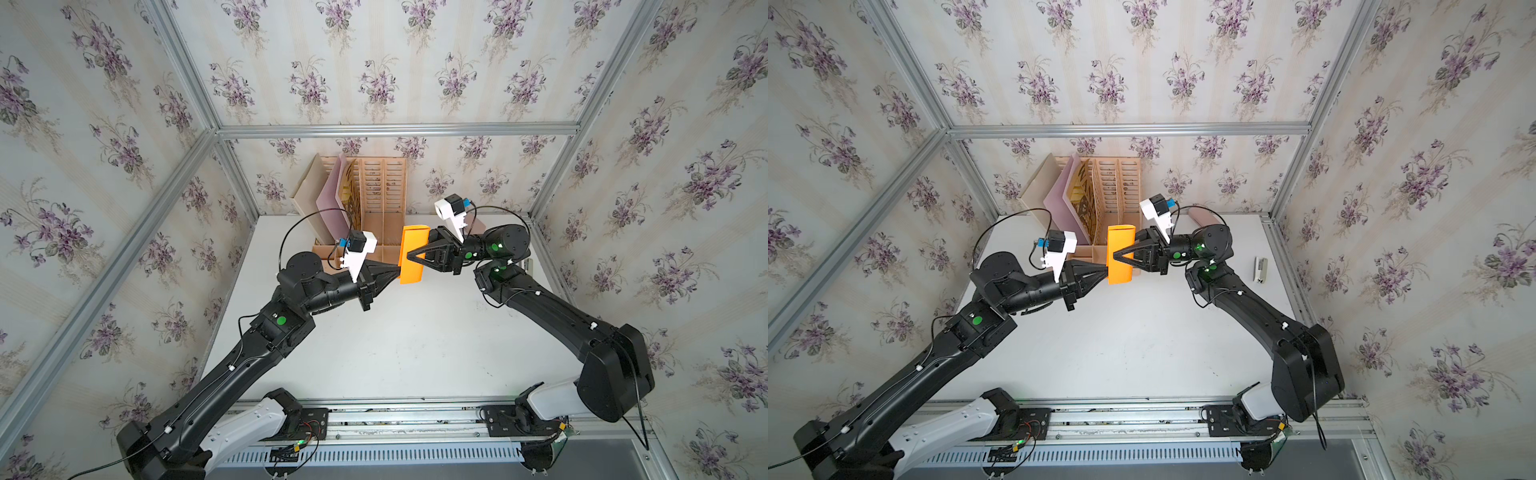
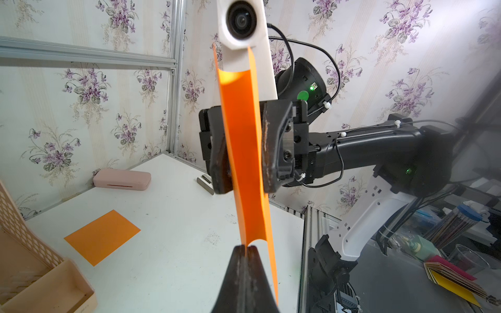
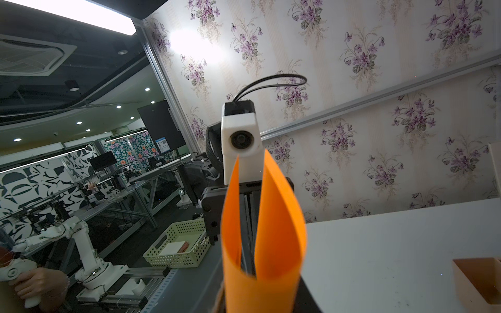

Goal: Fold the square paper along the opposite sides
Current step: Fold the paper.

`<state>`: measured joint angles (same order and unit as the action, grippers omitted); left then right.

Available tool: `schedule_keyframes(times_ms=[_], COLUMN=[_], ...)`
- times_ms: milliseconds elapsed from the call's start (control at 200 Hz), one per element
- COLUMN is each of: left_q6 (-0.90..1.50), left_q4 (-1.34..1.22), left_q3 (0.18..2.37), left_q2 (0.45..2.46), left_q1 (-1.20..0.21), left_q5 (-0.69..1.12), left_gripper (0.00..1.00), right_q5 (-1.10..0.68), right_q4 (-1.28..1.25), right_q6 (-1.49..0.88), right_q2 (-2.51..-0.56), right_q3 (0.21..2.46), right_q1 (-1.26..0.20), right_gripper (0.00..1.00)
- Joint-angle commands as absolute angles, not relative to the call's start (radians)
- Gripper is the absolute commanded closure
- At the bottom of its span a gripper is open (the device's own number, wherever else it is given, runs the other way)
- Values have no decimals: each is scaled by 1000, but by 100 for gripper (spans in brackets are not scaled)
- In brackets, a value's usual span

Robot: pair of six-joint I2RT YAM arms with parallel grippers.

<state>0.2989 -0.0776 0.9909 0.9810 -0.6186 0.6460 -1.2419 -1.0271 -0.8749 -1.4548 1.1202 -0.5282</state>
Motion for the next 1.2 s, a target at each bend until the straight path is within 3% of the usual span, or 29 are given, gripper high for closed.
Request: schedule_keyframes(times_ms=[0,1199], left_q6=[301,301], left_q4=[-117,-110], left_q3=[991,992], left_q2=[979,976], left_q1=[-618,-618], left_q5=[651,644], left_gripper=[100,100], right_q5=[-1234,-1229], right_q4=[-1057,-1051], right_q6=[-884,-887], right_q2=[-1454,-1462], right_q3=[1126,1121], right_q1=[-529,-528], right_gripper=[73,76])
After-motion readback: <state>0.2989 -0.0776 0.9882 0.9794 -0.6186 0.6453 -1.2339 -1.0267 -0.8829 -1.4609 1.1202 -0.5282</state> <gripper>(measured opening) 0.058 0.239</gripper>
